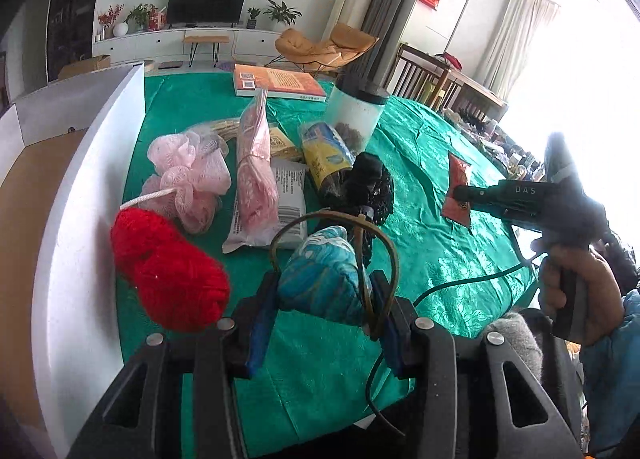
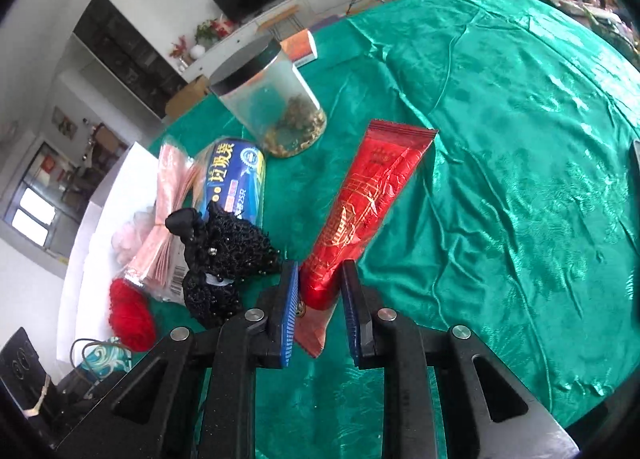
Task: Organize soft objects
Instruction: 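Carry both items into the white box and open both tools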
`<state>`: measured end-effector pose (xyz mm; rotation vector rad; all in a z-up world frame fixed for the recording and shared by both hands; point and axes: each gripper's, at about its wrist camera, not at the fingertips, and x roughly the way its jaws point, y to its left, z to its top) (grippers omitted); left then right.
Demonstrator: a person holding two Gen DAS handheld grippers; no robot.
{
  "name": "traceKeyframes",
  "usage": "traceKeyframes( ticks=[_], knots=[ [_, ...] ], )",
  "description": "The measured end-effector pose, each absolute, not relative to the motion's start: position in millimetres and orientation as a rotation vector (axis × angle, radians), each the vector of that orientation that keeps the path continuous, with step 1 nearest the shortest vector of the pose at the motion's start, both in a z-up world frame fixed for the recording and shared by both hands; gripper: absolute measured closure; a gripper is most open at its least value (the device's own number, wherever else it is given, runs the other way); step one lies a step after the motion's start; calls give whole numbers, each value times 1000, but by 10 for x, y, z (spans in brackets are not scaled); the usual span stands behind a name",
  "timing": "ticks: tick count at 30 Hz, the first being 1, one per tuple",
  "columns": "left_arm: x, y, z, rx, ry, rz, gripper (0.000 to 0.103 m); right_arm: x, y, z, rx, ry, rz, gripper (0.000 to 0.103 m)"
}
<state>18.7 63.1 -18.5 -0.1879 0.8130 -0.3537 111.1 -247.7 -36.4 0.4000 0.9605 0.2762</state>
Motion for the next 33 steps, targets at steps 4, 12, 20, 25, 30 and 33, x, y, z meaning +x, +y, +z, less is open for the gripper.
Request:
traceKeyframes(
  ticks=[4,12,20,25,30,33],
  knots=[
    [150,907,178,-217,735,-327,58,1092,-2450,62,389,897,309,81],
    [-93,2103,619,-216,665,-63,58,1037,-1203,892,334,787,629,81],
    [-440,3182,291,-226,709,323,0,914,598,935,279,853,985,75],
    [-457,3265,31,-271,733,361,0,928,1003,454,195,984,974,31],
    [-271,2723,84,-239,713,199,0,886,356,231,82,884,709,30],
    [-129,2181,166,-237,701,30,0,884,-266,80,61,848,497,27]
  ],
)
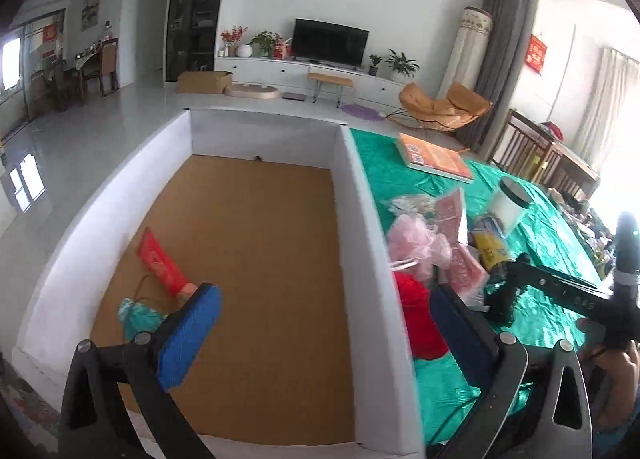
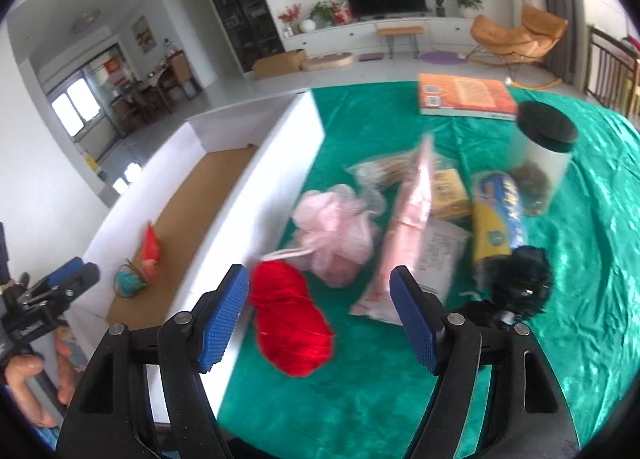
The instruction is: Organize soft objects
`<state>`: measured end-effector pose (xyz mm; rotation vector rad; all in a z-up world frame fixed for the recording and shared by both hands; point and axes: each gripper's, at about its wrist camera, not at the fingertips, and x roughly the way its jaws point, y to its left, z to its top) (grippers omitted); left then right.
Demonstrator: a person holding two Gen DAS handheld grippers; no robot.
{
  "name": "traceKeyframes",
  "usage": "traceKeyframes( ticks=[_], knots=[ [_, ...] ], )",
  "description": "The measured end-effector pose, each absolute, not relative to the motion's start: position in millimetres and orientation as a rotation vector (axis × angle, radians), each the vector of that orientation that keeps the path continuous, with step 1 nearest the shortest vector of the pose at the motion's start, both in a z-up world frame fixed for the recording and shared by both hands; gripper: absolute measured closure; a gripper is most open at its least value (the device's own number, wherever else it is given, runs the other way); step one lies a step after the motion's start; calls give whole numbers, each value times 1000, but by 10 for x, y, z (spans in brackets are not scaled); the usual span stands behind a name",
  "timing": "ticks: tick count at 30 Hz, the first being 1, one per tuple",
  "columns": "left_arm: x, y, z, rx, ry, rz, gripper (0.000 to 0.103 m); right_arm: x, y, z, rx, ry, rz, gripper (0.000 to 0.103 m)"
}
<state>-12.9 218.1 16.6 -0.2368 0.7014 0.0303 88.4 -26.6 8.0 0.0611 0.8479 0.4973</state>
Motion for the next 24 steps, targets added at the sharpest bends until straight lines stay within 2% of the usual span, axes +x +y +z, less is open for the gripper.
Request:
traceKeyframes(
  ticks=[6,11,14,24],
  knots=[
    [161,915,-84,-171,782,-276,0,888,-1393,-335,62,865,122,26],
    [353,169,-488,-24,841,-357,0,901,-1889,-578,79,891,-52,26],
    [439,-5,-703,59,877,-335,0,907,-2027,-583,117,900,-84,26],
    [617,110,-1059,-29,985,-271,0,859,-1929,-750,61,977,-168,26]
  ],
)
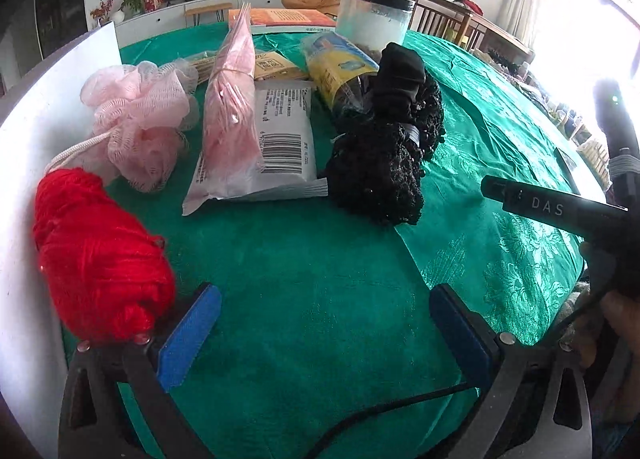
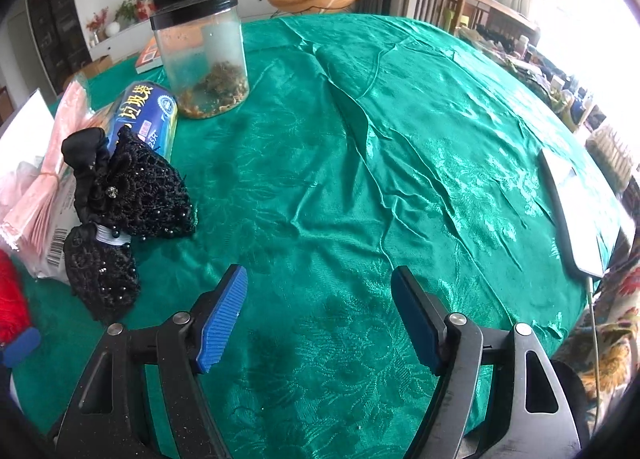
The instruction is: Organize soft objects
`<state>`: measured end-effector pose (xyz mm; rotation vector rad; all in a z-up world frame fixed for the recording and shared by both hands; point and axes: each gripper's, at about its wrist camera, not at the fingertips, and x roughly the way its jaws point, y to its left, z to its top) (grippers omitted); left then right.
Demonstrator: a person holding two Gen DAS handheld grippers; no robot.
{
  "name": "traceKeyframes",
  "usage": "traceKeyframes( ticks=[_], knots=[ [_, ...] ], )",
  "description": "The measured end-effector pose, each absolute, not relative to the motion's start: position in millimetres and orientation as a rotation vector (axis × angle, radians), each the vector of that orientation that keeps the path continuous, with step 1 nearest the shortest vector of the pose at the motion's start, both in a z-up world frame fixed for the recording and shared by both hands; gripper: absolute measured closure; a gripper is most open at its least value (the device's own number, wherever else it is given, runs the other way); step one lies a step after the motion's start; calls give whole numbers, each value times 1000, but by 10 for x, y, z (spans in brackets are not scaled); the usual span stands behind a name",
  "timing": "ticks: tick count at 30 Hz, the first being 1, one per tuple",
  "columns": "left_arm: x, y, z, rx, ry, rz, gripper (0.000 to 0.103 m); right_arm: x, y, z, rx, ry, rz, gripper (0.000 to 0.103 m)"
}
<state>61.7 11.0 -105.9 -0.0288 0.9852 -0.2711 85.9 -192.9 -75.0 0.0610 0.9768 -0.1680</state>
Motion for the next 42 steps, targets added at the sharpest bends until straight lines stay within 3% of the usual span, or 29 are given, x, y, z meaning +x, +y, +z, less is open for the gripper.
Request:
traceKeyframes(
  ticks=[12,42],
  knots=[
    [520,-12,-1126,102,936,-235,0,925,-1990,-863,101,1028,-173,18],
    [504,16,-1128,97,916,-228,0,924,-1981,-871,98,1027,-174,18]
  ],
)
